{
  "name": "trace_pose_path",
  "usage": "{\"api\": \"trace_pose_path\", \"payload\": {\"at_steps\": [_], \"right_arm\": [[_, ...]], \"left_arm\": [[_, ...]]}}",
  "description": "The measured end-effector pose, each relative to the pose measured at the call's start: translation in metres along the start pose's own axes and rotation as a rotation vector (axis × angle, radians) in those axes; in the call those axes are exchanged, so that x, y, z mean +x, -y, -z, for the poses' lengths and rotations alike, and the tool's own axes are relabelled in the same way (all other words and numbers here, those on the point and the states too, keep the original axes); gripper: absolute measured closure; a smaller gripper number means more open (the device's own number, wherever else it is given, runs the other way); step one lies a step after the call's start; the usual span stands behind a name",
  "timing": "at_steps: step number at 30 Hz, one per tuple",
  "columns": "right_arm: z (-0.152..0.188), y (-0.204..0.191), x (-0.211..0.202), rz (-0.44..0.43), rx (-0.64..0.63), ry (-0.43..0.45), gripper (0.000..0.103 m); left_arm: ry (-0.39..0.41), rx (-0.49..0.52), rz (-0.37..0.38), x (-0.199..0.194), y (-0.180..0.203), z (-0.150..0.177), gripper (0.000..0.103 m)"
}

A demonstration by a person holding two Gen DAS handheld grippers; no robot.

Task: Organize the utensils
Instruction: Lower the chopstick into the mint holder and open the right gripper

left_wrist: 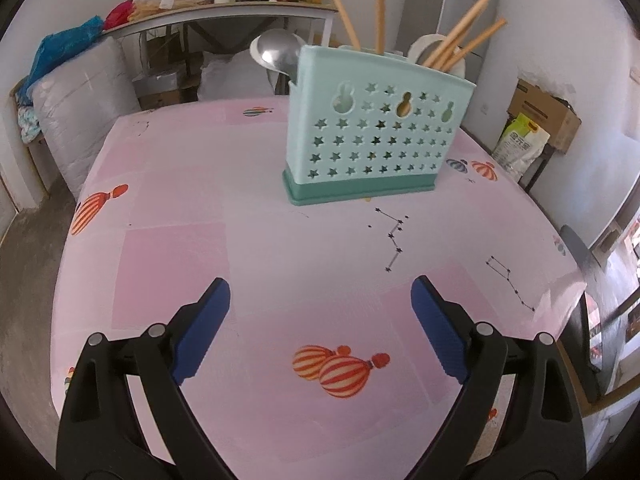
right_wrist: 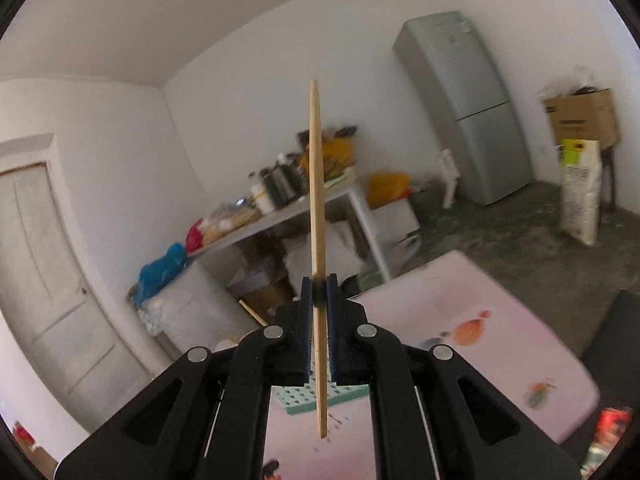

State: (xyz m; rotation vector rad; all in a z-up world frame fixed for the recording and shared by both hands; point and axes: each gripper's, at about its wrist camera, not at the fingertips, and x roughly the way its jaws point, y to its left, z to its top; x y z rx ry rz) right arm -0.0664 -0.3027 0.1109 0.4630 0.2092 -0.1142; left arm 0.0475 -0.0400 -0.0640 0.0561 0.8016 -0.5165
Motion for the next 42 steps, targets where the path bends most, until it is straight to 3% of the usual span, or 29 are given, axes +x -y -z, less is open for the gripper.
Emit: {"api": "trace_pose_path", "payload": {"at_steps": [6,12,18,24,30,42], "right_arm": [[0.014,-0.033,0.095,-0.038,-0.128,0.029,0.096],[0.017,-0.061,0.145,-0.057,-0.197,0.101,0.096],[0.038,-0.071,0.196,-0.027,-0.289,0.096,0.096],[0.048,-0.077,0.197,0.007,-0.405,0.104,0.096],[0.045,-0.081,0.189,-0.026,-0.453,0.084,0.096],[0.037,-0.09,0.174,-0.073,-0.427,0.08,0.095]], "left_arm": [[-0.017,-0.012,-0.003,0.013,-0.009,-0.005,0.015],[-0.038,-0.038,0.013,0.026,-0.017,-0.008,0.015],[-0.045,-0.073,0.042,0.031,-0.026,-0.01,0.015],[-0.047,-0.094,0.069,0.032,-0.032,-0.012,0.015],[-0.037,-0.089,0.091,0.034,-0.032,-0.014,0.015],[-0.015,-0.109,0.106,0.026,-0.04,-0.018,0.015]]}}
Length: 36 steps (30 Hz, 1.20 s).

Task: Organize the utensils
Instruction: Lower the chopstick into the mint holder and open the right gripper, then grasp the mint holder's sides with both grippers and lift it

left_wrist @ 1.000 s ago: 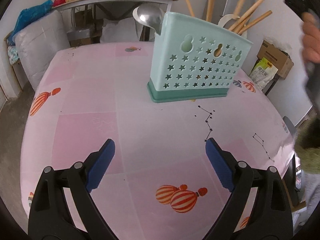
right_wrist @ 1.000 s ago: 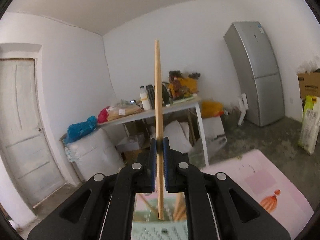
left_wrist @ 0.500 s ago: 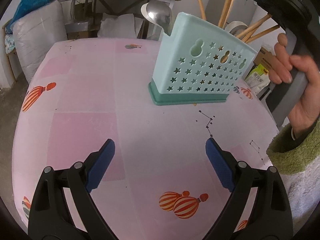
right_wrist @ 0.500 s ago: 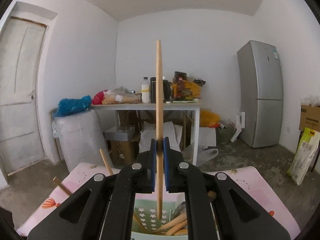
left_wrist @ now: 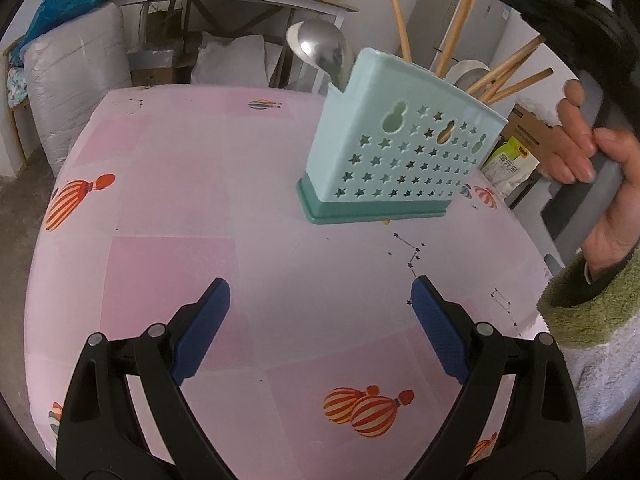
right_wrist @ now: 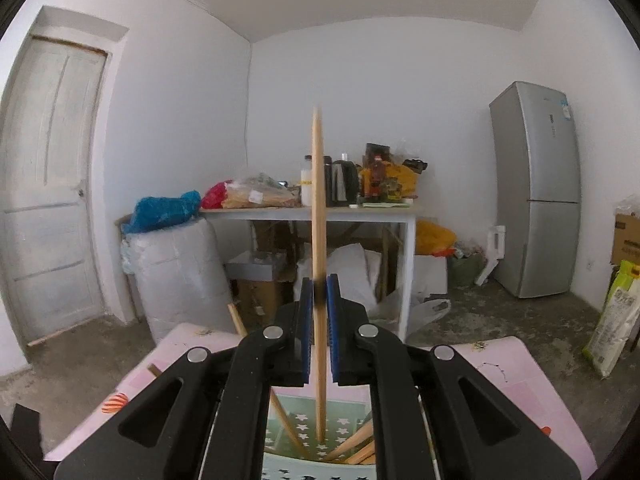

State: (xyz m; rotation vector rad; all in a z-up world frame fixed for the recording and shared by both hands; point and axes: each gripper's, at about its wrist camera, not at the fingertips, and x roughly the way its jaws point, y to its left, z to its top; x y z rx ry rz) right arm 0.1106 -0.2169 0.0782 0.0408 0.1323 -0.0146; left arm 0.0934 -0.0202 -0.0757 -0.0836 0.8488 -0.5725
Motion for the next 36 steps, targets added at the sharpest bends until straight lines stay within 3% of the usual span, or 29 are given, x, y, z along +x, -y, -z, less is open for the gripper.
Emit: {"api": "trace_pose_path", "payload": {"at_steps": [4,9,14,18,20,21,23,27,32,34,36], "right_arm": [[-0.007,0.003,-0.01,-0.007,0.017,0.008,0.075],[-0.024,0.014,-0.033,-0.038,0.088,0.046,0.068],[-0.045,0.034,-0.082,-0.09,0.186,0.109,0.048],[-0.04,0.056,-0.13,-0.062,0.209,0.112,0.041],[-0.024,0.071,-0.14,-0.054,0.22,0.068,0.033],[-0.008,0.081,-0.137,-0.077,0.241,0.0,0.032],[0.028,0.098,-0.114,-0.132,0.284,-0.166,0.032],[0.08,0.114,-0.058,-0.171,0.29,-0.369,0.032],[0.096,0.13,-0.011,-0.244,0.319,-0.406,0.032],[0.097,0.132,0.002,-0.31,0.316,-0.421,0.032],[0.099,0.131,0.013,-0.338,0.315,-0.438,0.032]], "left_arm": [[-0.005,-0.009,-0.004,-0.002,-0.005,-0.002,0.015],[0.024,0.0,0.0,-0.011,-0.007,-0.008,0.015],[0.103,0.017,0.043,-0.024,-0.004,-0.02,0.015],[0.145,0.047,0.088,-0.028,0.002,-0.034,0.015],[0.154,0.077,0.116,-0.027,0.007,-0.041,0.015],[0.15,0.09,0.134,-0.025,0.009,-0.045,0.015],[0.153,0.116,0.172,-0.019,0.014,-0.053,0.015],[0.128,0.181,0.194,0.003,0.026,-0.065,0.015],[0.068,0.188,0.2,0.033,0.033,-0.075,0.016],[0.046,0.187,0.211,0.043,0.036,-0.078,0.024],[0.044,0.183,0.189,0.05,0.039,-0.081,0.024]]}}
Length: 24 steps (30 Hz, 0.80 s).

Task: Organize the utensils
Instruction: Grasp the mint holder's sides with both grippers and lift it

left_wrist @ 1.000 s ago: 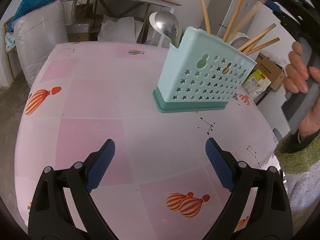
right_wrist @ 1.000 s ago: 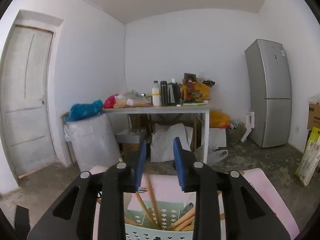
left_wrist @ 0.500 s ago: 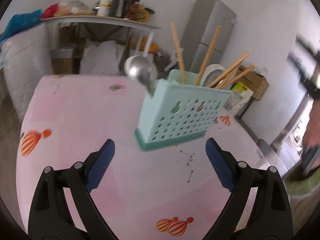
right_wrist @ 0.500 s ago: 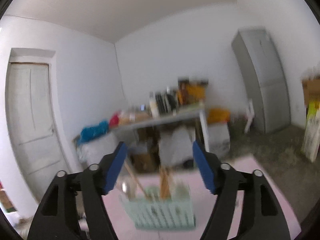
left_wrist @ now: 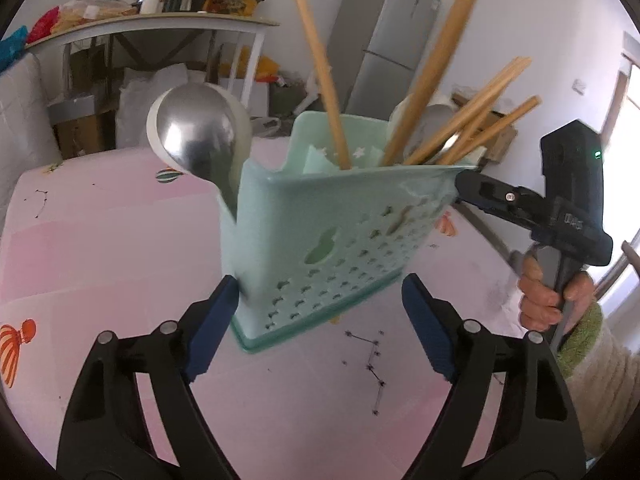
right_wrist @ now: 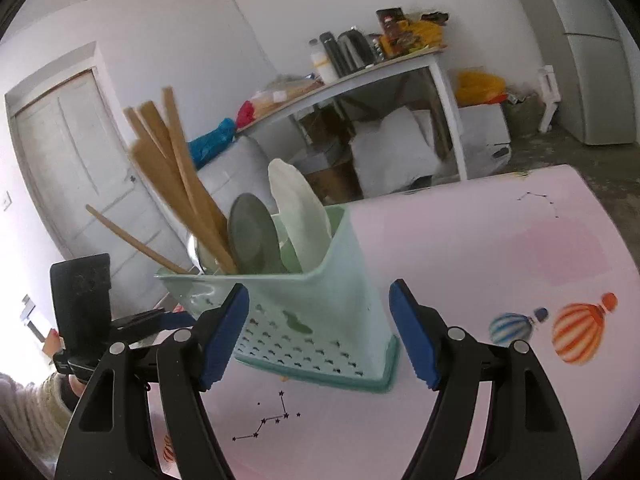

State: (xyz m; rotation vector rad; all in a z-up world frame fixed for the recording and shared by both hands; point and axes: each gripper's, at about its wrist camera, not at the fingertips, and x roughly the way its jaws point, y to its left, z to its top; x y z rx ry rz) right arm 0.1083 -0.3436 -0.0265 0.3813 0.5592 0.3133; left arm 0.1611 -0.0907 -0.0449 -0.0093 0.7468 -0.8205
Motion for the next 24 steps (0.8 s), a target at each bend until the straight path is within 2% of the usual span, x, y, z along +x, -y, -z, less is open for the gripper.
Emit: {"api": "trace_pose_path", "payload": {"at_steps": [2,6,11,19,24], "right_arm": [[0.0,-0.002,0.007,-0.026,-0.001,-0.026,0.032],[0.006,-0.021,0.008,0.054,-0.028,-0.025,0.032],[0.02,-0.029,-0.012,0.07,0.065,-0.019,0.032],[0.037,-0.047,-0.035,0.101,0.119,-0.019,0.032],[0.047,-0.053,-0.042,0.099,0.146,-0.002,0.032]], "left_arm": [[0.003,-0.008,-0.012,0.005,0.0,-0.002,0.024],[0.004,-0.039,-0.015,0.004,0.0,-0.003,0.025],[-0.009,-0.067,-0.028,-0.004,0.004,-0.001,0.025],[-0.029,-0.103,-0.029,-0.025,0.018,0.014,0.025],[-0.028,-0.076,-0.051,-0.03,0.024,0.022,0.025]]}}
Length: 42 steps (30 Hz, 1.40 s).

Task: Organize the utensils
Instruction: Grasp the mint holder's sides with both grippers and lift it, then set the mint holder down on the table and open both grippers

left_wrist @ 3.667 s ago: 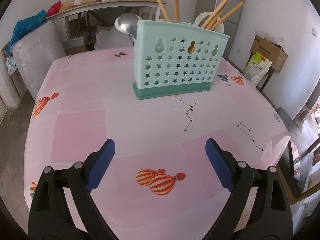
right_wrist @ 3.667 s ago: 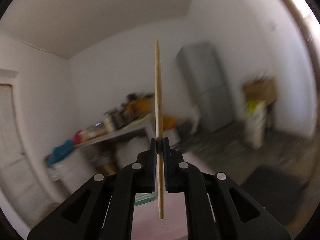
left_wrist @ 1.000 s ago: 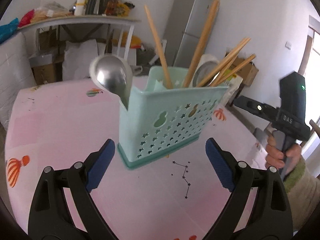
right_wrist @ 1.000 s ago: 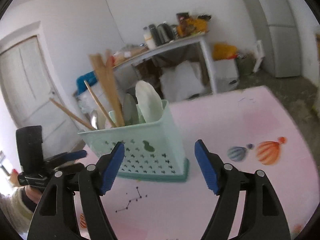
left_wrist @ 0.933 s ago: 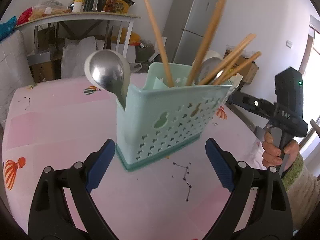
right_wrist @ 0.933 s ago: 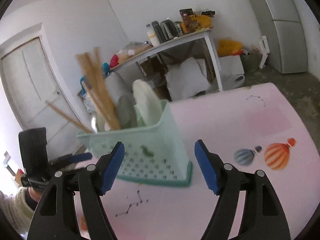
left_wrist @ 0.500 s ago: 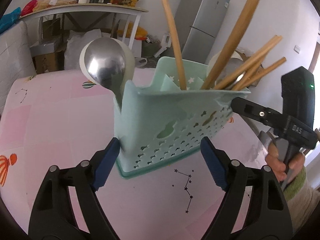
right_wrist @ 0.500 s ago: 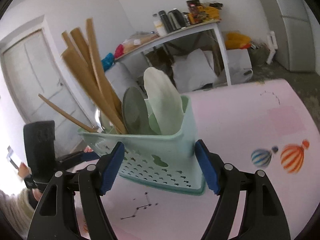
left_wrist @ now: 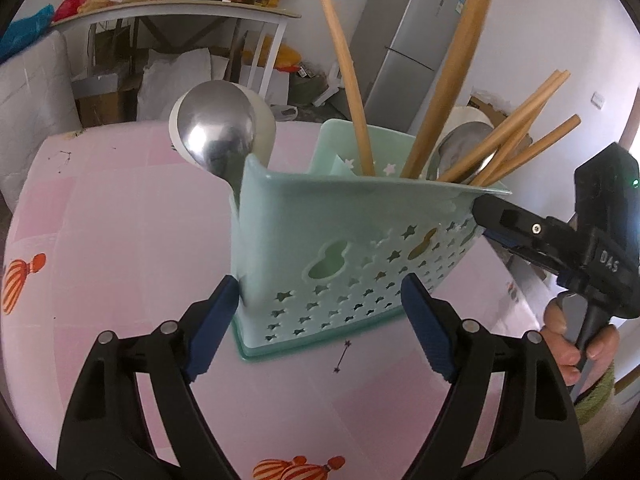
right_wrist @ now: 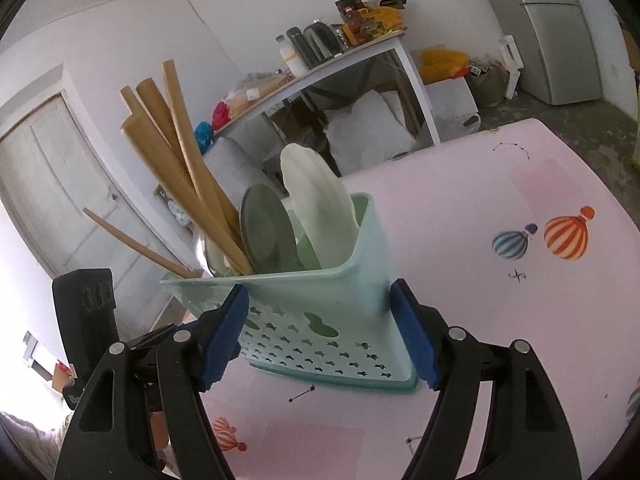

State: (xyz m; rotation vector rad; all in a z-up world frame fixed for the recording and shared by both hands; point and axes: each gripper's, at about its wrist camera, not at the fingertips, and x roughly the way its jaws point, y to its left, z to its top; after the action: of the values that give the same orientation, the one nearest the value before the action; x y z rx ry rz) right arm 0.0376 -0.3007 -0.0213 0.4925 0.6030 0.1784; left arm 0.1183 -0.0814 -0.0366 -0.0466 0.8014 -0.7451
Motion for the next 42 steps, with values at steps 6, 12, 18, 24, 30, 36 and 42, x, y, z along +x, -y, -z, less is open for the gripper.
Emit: {"api": "trace_pose_path", "payload": {"at_steps": [6,12,18,24,30,36,42], "right_arm": [[0.002,-0.004,-0.001,0.015,-0.004,0.024,0.032],[0.02,-0.014,-0.038,0.13,-0.032,0.068,0.028],[0.062,-0.039,-0.064,0.422,-0.133,-0.006,0.019],[0.092,-0.063,-0.062,0.59,-0.196,-0.061,0.007],[0.096,-0.076,-0.061,0.654,-0.253,-0.045,0.007],[0.092,-0.078,-0.064,0.663,-0.229,-0.033,0.007],[0.088,-0.075,-0.064,0.669,-0.207,-0.027,0.007]], "left_arm": [[0.016,-0.005,-0.01,-0.002,-0.002,0.003,0.022],[0.015,-0.116,-0.081,-0.025,-0.013,0.022,0.019],[0.052,-0.115,-0.231,-0.066,0.001,0.051,0.013],[0.073,-0.064,-0.37,-0.09,0.023,0.065,0.009],[0.103,-0.04,-0.51,-0.107,0.032,0.07,0.009],[0.128,-0.052,-0.622,-0.115,0.035,0.071,0.009],[0.143,-0.049,-0.723,-0.118,0.032,0.067,0.009]]}}
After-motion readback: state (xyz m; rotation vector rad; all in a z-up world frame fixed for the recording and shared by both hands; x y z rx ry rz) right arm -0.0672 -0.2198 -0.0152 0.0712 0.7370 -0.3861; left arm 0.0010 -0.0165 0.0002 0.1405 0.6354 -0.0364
